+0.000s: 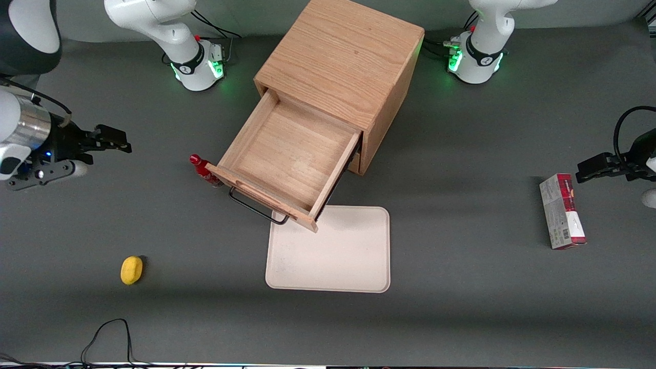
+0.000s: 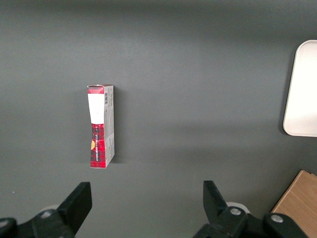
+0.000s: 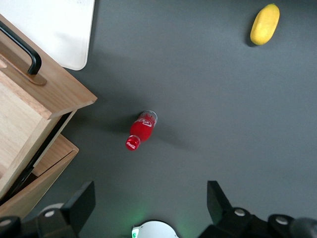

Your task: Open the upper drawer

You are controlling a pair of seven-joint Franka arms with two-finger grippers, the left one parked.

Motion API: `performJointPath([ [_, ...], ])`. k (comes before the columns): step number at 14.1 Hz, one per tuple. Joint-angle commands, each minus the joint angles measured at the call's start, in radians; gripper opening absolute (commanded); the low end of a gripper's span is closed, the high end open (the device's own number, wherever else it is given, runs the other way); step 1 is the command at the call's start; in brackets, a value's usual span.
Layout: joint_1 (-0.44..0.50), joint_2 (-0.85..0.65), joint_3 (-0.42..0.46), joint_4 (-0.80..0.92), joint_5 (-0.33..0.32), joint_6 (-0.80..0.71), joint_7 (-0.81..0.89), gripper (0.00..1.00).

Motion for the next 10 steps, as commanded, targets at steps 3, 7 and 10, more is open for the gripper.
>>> performJointPath([
  [3,-0.001,-0.041,0.006,-0.027,-0.022,0.005,0.071,0.99],
  [7,-0.283,-0.073,0.263,-0.038,-0.027,0.046,0.071,1.0],
  [10,-0.332,-0.205,0.289,-0.227,-0.03,0.247,0.069,1.0],
])
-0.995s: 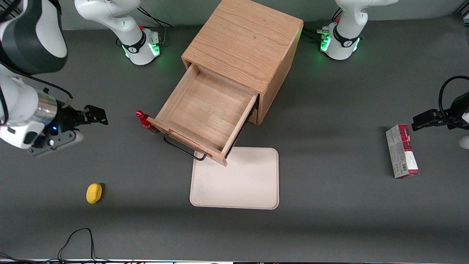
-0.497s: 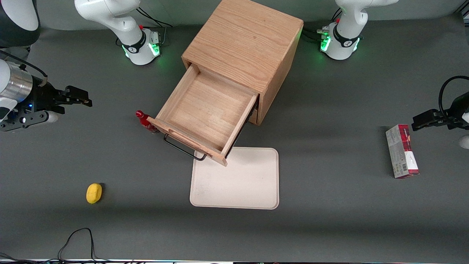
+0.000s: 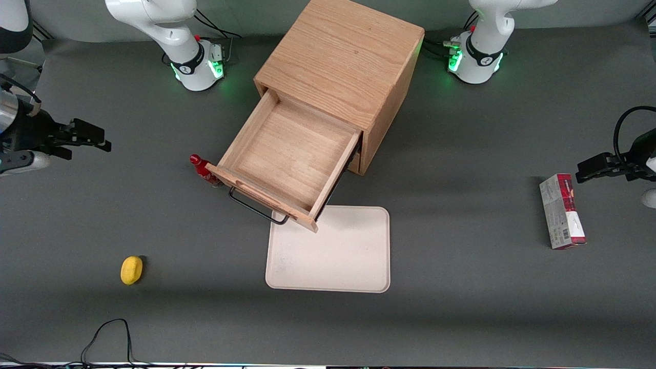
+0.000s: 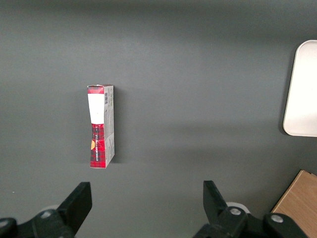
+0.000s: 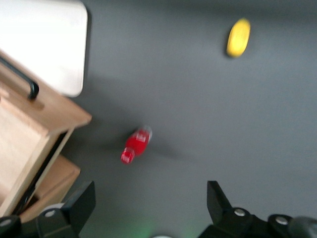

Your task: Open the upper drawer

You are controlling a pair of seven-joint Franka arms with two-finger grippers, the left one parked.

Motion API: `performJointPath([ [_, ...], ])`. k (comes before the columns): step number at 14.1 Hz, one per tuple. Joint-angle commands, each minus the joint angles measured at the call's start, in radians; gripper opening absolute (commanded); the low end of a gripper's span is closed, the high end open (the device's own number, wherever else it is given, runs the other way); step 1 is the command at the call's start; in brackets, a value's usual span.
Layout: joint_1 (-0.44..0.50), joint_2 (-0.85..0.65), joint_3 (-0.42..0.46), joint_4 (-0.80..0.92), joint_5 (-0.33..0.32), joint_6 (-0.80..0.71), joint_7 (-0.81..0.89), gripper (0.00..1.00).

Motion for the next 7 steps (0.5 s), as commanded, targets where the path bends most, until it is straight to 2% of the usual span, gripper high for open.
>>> performJointPath([
  [1,-0.022,-0.131,0.032,-0.18,-0.026,0.135,0.021,1.0],
  [5,0.046,-0.051,0.003,-0.08,-0.029,0.042,0.015,1.0],
  [7,0.048,-0.028,0.0,-0.047,-0.03,0.032,0.016,1.0],
])
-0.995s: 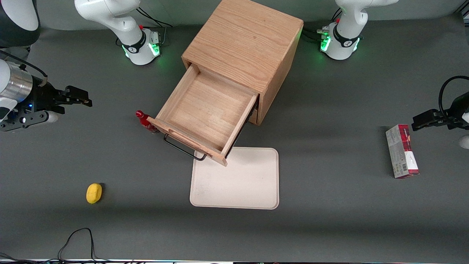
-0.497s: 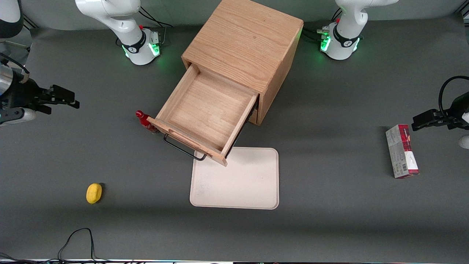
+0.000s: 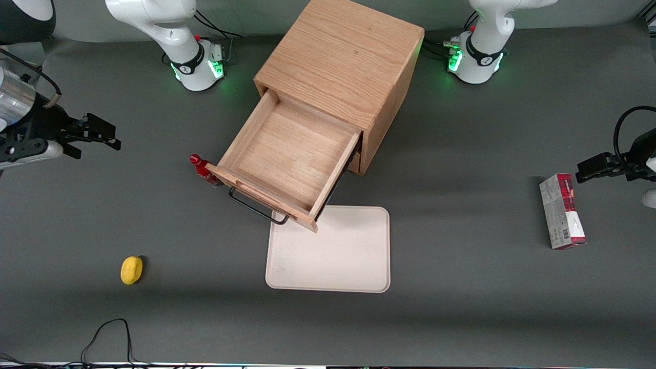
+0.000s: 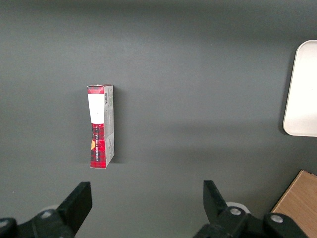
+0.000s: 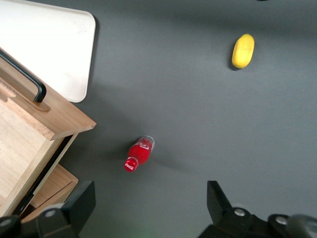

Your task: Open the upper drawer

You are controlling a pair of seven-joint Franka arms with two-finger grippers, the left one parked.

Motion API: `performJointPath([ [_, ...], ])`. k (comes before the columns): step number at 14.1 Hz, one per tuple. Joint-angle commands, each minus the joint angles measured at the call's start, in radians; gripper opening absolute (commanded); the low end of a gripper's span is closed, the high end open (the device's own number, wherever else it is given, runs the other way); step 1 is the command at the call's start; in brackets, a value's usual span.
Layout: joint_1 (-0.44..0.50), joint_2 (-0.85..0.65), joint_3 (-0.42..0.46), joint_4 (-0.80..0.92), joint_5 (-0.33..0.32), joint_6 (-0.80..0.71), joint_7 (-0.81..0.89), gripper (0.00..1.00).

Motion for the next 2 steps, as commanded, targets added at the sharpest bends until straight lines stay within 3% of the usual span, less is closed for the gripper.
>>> performJointPath([
  [1,0.018,0.04,-0.017,0.064,-0.034,-0.036,0.015,1.0],
  [2,0.026,0.043,-0.018,0.068,-0.055,-0.048,0.015,1.0],
])
